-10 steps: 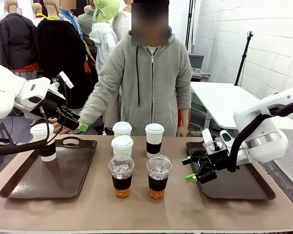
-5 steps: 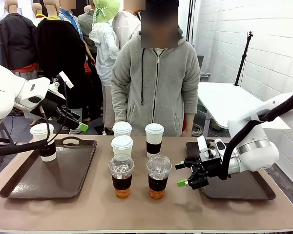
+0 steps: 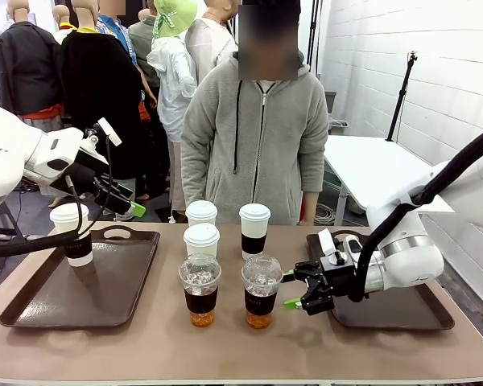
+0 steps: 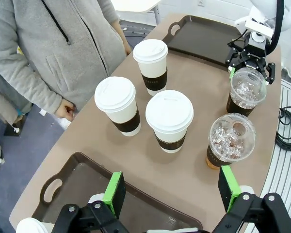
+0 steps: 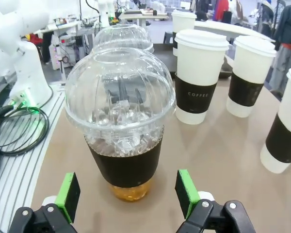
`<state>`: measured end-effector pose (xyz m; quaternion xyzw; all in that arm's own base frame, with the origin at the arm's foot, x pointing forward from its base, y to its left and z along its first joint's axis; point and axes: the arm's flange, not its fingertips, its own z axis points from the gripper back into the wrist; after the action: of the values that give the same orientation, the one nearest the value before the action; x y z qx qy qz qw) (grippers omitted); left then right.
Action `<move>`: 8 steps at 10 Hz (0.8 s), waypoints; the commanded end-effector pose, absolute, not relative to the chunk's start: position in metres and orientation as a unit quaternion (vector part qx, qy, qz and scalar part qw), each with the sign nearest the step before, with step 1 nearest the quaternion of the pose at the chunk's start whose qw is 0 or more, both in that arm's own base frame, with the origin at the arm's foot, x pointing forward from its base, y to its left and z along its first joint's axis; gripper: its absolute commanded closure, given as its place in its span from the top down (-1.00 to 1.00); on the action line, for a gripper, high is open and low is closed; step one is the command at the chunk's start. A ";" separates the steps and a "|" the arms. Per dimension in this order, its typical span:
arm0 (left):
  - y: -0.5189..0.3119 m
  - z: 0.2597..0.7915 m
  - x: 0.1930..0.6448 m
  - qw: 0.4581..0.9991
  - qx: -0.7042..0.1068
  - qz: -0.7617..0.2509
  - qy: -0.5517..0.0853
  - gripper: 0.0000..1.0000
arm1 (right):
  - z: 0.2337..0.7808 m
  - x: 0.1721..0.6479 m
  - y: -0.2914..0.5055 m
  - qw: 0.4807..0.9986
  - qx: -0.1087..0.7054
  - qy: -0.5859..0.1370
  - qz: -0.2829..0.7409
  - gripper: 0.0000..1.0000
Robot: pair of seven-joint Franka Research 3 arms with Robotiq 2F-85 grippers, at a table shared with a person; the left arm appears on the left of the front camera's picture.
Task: Distribute the coffee onto the tray.
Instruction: Pick up one iced Americano and place it on the right Handle tray.
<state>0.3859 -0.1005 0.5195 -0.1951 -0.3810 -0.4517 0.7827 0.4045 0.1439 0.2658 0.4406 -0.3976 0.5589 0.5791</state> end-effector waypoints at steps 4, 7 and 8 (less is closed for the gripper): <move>-0.098 0.517 0.389 0.775 -0.199 -0.460 -0.385 1.00 | 0.261 0.412 0.154 0.562 0.460 -0.409 0.552 1.00; -0.098 0.517 0.389 0.775 -0.199 -0.460 -0.385 1.00 | 0.260 0.414 0.164 0.552 0.469 -0.403 0.559 1.00; -0.098 0.517 0.389 0.775 -0.199 -0.460 -0.385 1.00 | 0.260 0.415 0.166 0.550 0.474 -0.398 0.560 1.00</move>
<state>0.3859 -0.1004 0.5196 -0.1945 -0.3811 -0.4517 0.7829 0.4104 0.1597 0.2640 0.4657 -0.3956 0.5606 0.5589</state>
